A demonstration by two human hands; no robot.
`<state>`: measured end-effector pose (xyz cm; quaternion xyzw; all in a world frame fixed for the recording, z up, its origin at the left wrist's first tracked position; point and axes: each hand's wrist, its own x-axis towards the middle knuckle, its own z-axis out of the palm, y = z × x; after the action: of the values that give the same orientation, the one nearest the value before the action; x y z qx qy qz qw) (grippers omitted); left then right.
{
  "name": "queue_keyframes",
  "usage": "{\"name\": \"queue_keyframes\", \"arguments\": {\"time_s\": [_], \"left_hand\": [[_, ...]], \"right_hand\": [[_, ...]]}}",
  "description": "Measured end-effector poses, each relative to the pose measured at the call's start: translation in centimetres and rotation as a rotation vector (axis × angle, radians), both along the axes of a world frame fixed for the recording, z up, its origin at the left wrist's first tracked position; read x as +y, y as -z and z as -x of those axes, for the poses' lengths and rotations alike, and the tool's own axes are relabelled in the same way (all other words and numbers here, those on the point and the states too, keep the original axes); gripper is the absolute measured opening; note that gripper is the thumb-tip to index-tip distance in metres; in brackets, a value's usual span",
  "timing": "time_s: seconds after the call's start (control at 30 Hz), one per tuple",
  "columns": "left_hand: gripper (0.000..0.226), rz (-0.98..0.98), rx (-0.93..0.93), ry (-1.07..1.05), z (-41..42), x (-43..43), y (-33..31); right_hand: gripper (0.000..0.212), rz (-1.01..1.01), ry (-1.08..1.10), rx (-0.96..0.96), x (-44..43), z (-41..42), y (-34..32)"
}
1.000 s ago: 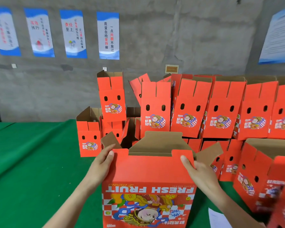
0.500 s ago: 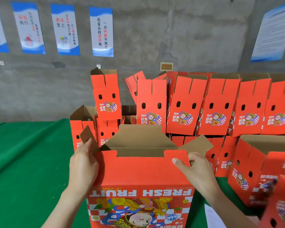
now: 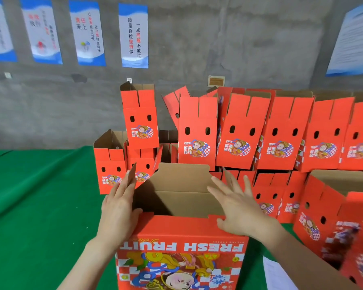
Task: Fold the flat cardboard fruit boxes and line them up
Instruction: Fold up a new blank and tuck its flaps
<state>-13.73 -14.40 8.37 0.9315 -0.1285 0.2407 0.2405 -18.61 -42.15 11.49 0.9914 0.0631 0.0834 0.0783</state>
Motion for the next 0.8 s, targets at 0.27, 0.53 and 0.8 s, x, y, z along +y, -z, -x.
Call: {"name": "queue_keyframes", "arguments": {"time_s": [0.27, 0.53, 0.8], "left_hand": [[0.075, 0.030, -0.040, 0.375, 0.3, 0.4, 0.5], [0.060, -0.420, 0.180, 0.227, -2.2, -1.7, -2.0], [0.079, -0.354, 0.236, 0.179, -5.1, -3.4, -1.7]], "right_hand": [[0.093, 0.006, -0.047, 0.123, 0.9, -0.9, -0.2], [0.091, -0.056, -0.102, 0.112, 0.7, -0.8, 0.1], [0.082, -0.234, -0.404, -0.101, -0.5, 0.3, 1.7]]}}
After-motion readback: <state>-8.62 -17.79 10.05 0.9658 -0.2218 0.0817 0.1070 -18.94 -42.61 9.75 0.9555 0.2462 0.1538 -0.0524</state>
